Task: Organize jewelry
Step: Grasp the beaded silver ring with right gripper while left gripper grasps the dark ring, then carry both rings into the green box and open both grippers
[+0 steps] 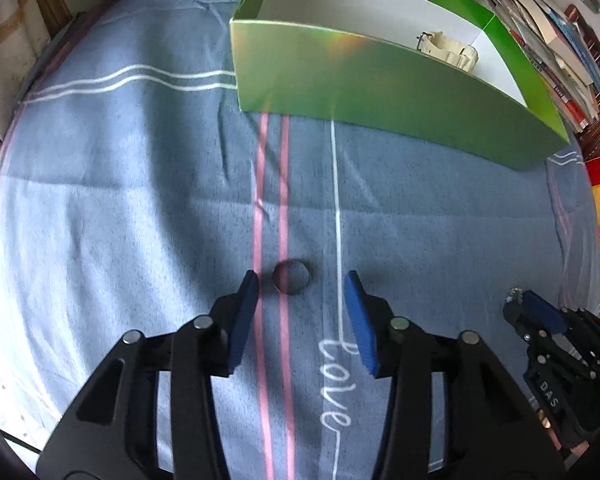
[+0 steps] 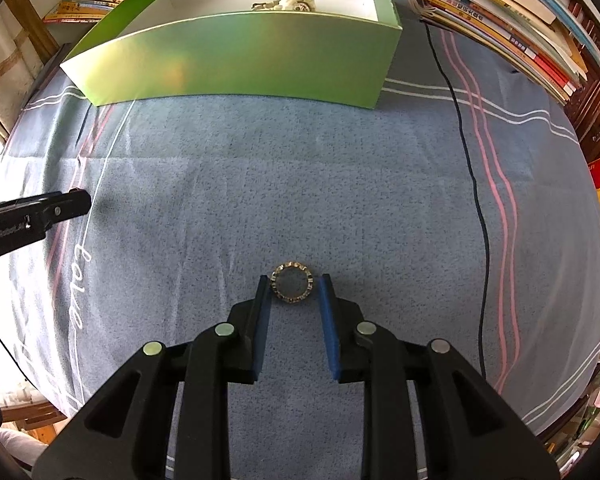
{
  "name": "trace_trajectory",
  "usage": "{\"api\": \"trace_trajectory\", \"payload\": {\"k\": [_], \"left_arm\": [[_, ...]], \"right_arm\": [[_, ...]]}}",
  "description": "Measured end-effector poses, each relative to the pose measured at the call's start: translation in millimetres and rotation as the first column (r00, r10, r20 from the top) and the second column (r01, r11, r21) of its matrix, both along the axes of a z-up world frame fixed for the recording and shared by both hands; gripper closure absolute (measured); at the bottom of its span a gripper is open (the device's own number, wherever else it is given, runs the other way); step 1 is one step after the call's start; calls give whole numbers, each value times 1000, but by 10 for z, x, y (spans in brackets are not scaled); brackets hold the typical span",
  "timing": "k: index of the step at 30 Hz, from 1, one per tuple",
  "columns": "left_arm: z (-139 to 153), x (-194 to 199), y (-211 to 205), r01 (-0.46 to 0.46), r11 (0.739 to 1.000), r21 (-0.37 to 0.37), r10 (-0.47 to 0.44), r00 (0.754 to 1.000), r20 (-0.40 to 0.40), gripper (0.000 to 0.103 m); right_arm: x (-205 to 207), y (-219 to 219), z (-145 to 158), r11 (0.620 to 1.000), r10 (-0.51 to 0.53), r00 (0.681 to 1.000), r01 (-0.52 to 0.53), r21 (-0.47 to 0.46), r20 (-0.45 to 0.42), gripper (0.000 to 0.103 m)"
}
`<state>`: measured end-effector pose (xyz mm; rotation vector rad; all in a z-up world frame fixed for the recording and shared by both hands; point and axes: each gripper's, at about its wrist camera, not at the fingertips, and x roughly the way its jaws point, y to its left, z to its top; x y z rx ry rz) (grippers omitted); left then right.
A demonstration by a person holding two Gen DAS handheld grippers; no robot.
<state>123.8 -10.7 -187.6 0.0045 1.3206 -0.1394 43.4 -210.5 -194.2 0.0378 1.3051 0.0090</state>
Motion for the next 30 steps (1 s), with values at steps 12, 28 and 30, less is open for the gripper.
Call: {"api": "trace_trajectory", "payload": {"k": [12,28,30], "left_arm": [[-5,-112,-159,18,996,86,-22,999,41,82],[218,-299,55,25,998,61,-29,998,62,82],[271,-345,46,29,997,69,-35,997,75,82]], "right_arm": [[-53,131,35,1000,21,1000,-20,-10,20,82],[-76,142,165,1000,-8,999,9,-17,38,82],[-70,132,181,1000,-6,999,7,-13,46,82]]}}
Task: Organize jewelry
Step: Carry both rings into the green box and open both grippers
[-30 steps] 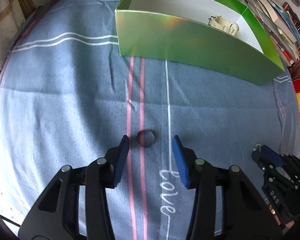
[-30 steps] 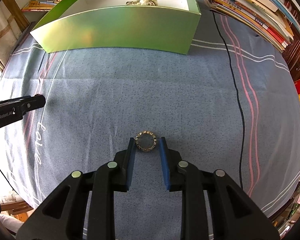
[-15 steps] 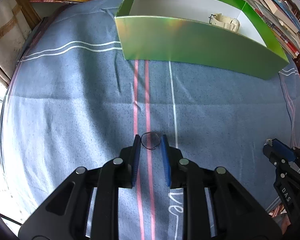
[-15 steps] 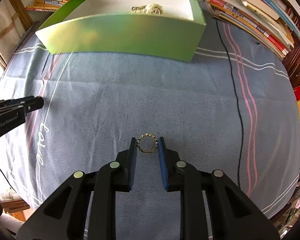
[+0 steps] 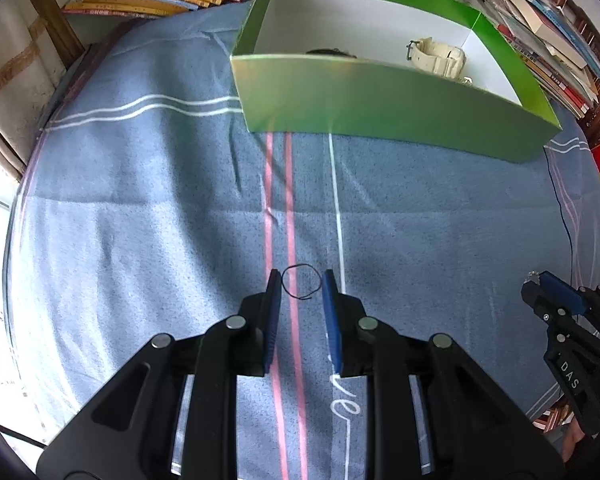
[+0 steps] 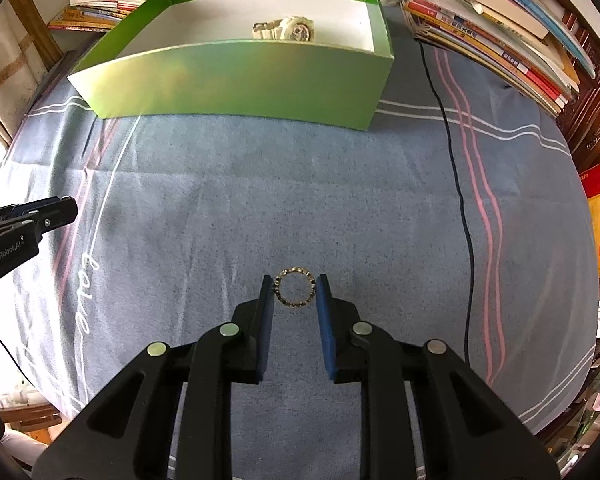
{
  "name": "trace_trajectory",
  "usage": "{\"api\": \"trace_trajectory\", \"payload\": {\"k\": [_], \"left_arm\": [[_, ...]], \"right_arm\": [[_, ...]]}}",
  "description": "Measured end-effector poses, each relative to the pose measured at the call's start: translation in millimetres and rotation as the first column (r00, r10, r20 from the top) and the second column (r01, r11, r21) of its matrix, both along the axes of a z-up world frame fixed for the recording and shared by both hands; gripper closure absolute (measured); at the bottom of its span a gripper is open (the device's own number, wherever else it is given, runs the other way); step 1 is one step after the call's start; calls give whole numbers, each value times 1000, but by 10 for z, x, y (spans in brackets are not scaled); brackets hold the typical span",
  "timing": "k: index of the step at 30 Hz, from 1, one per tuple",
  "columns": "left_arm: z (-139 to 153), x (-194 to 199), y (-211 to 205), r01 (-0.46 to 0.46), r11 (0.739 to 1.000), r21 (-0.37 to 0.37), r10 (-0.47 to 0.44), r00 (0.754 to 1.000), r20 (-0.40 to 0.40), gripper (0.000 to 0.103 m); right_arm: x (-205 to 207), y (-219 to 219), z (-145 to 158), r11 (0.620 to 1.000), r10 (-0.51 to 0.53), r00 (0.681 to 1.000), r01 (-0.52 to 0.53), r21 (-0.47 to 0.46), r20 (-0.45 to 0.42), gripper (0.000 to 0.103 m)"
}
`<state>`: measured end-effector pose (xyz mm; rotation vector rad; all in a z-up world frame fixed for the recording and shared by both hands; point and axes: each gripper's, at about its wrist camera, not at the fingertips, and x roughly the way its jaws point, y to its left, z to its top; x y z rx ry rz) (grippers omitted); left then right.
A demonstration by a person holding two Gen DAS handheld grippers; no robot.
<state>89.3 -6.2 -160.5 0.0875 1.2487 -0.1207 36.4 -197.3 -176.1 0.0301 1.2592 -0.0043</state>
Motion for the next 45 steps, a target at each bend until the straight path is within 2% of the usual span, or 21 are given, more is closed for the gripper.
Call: {"api": "trace_trajectory", "payload": {"k": [7,15,21,28,32,39,40,41,42,43,45], "left_arm": [[194,-14,-55,17,1000,13,-17,999,47,82],[236,15,-77,15,1000,12,-16,999,51,82],[505,212,-136,30,1000,-10,-29,994,106,82],[892,806,-311,21,999,-28,-15,979,202,82],[907,1097,-401,14,999,-39,-6,979,206,82],[645,1325,-512,9,1000,-23,-6,987,163,82],[610,1338,-522,12,1000,-20,-8,987,158,82],[582,1347,-527,11,1000,-16,-9,987,158,80],[574,1353,-532,11,1000,-12,-9,987,160,71],[565,1351,-531,8,1000,-4,-8,986,166,59],[570,1327,-530,7,1000,1,-7,984,178,54]], "right_arm": [[49,-20,116,1000,1,1000,-1,1,27,82],[58,15,132,1000,12,1000,-12,6,27,82],[313,-87,523,1000,14,989,-17,23,145,82],[956,-226,883,1000,-23,960,17,25,280,82],[1210,-268,824,999,-43,961,32,44,273,82],[1423,-258,540,998,-30,980,19,55,198,82],[1425,-250,511,998,-28,982,17,56,189,80],[1435,-252,485,998,-28,984,19,57,179,70],[1439,-263,475,998,-32,984,23,57,175,58],[1426,-273,473,998,-39,983,30,58,177,55],[1383,-286,497,998,-47,982,36,60,186,50]]}}
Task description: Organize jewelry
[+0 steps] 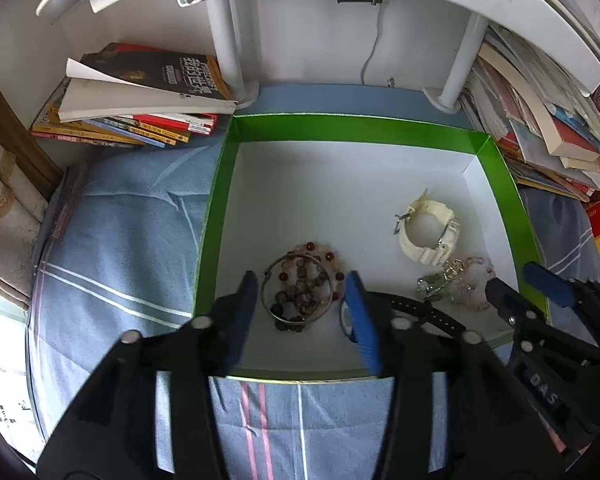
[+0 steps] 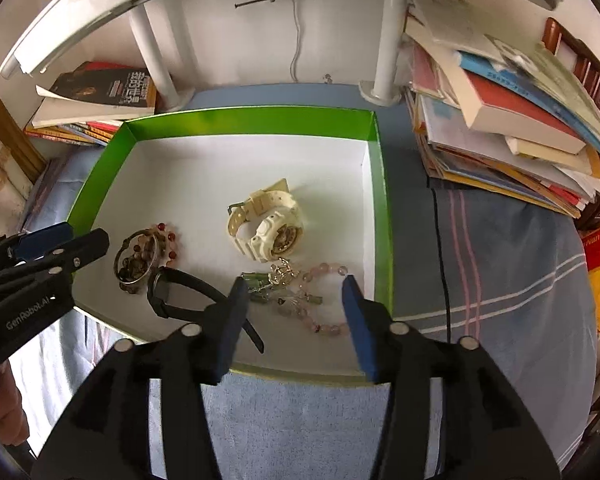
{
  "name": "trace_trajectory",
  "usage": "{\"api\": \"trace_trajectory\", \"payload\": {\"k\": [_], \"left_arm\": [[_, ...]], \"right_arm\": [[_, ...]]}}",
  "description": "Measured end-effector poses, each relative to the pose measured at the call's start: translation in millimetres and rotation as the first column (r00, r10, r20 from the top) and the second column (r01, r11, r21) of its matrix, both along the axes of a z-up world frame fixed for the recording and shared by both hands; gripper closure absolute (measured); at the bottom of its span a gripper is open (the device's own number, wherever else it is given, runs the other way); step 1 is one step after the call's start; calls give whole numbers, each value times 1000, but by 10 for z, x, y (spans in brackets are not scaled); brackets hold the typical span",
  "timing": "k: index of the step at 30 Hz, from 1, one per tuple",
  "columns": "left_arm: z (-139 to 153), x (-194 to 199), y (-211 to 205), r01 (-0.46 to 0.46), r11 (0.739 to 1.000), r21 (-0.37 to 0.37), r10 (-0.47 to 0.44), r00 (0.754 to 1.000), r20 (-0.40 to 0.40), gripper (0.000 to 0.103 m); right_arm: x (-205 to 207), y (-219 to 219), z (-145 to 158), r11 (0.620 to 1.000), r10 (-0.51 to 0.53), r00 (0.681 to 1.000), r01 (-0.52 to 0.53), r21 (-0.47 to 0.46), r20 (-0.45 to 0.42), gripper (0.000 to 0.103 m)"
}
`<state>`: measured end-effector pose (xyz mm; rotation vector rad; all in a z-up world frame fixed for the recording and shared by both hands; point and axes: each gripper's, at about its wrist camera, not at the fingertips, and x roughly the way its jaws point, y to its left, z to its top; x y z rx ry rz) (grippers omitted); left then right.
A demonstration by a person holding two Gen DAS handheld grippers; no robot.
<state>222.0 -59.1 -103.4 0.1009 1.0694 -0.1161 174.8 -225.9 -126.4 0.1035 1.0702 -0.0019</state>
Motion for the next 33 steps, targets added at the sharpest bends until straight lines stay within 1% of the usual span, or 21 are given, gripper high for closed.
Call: {"api": "trace_trajectory", "payload": {"k": [1,2,3,5,7,9,11,13,14,18,22,23,26,33], "left_arm": [[3,-8,-4,1,1000,-3,-1,1000,0,51],[16,-32,-1,3,1000,-7,-3,1000,0,46],[34,-56,5,4,1000,-7,-4,1000,3,44],[113,-158,13,9,1000,-1,-9,999,31,36],[202,-256,21,13,1000,12,-14,998,60,32],[315,-365,43,8,1000,16,-9,996,88,28],[465,-529,79,-4,1000,11,2,992,127,24],[599,-720,108,-8,1000,11,6,985,171,20],[667,-858,125,-12,1000,22,8,980,200,18],[764,-1214,191,-23,999,41,13,971,238,14],[784,-1468,287,-41,999,12,37,975,217,11],[795,-1520,306,-43,999,3,41,975,217,10],[832,-1633,321,-44,999,9,41,972,233,8],[916,-1845,276,-24,999,27,16,964,266,6]], "right_arm": [[-26,-1,15,1000,-1,1000,1,0,2,47],[-54,-6,34,1000,-3,1000,3,-2,4,42],[-97,-7,65,1000,-7,1000,7,-5,11,39],[-174,-9,134,1000,-9,1000,9,-1,27,35],[-268,-9,236,1000,-14,999,15,-10,52,31],[-376,-19,378,999,-29,995,31,-19,90,25],[-502,-30,525,998,-51,990,55,-26,129,21],[-710,-32,677,996,-83,980,87,-12,183,13],[-839,-18,737,995,-96,975,100,-9,201,6],[-1210,53,841,995,-99,964,104,-8,247,6],[-1469,140,923,996,-87,959,94,-13,270,6],[-1502,150,936,995,-85,957,94,-19,276,6],[-1599,192,979,995,-79,955,94,-38,286,5],[-1760,247,1016,995,-77,952,94,-44,296,5]]}}
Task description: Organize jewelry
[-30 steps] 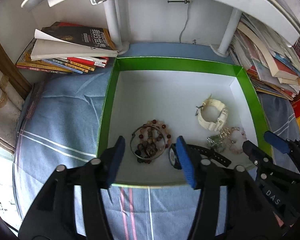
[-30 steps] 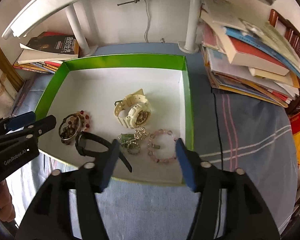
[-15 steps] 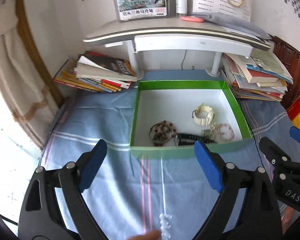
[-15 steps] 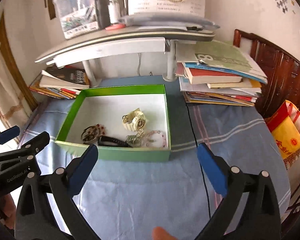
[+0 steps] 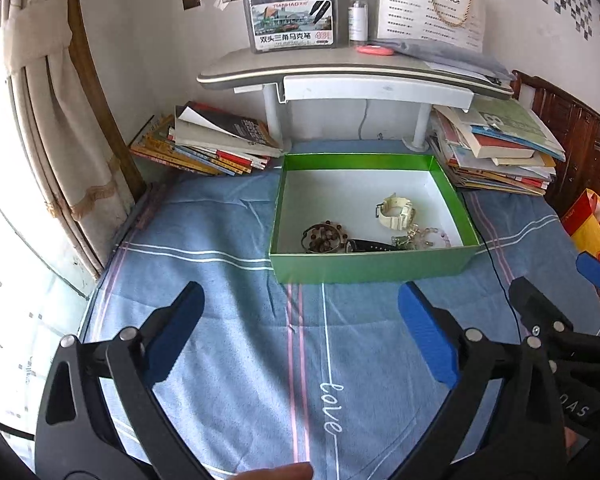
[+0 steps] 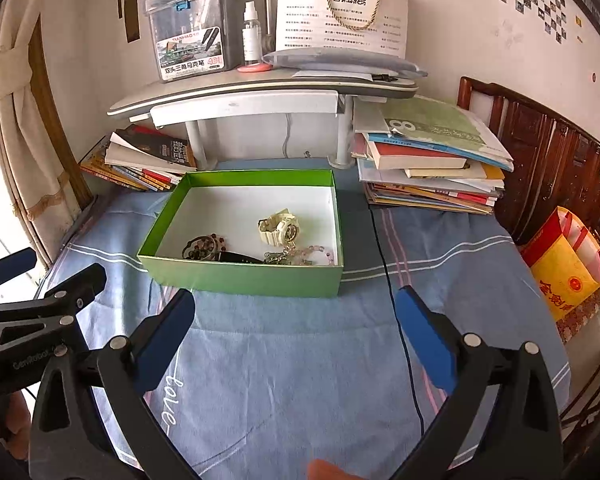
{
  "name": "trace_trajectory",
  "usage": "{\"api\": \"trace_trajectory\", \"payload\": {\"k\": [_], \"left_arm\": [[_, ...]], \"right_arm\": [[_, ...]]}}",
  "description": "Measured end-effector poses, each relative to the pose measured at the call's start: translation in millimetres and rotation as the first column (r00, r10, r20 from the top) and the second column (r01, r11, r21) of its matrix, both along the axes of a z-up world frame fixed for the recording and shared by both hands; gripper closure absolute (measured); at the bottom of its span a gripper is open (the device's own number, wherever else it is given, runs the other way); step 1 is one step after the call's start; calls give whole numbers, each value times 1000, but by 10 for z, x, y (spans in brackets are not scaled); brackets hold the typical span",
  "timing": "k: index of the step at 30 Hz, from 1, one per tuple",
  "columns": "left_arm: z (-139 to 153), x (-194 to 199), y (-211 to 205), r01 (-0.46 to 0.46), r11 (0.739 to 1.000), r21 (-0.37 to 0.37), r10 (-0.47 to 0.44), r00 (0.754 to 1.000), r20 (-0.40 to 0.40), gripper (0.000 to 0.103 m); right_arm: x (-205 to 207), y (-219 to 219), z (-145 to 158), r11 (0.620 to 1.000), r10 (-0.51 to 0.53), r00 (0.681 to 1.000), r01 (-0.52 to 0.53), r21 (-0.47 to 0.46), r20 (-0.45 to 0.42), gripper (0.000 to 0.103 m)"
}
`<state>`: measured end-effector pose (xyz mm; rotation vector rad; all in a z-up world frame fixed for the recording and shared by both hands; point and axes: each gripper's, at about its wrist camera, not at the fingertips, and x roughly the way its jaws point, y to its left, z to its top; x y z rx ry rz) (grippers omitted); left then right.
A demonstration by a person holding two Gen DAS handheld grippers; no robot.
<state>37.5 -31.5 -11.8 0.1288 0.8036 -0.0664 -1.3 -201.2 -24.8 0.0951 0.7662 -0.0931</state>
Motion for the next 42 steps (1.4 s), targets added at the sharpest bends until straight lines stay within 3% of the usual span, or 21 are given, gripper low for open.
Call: {"api": "trace_trajectory", "payload": {"k": [42], "left_arm": [[94,-322,111,-7,1000,-9,8,1000,18,4]], "right_arm": [[-267,105,167,1000,12,999,-11,-23,46,4]]}}
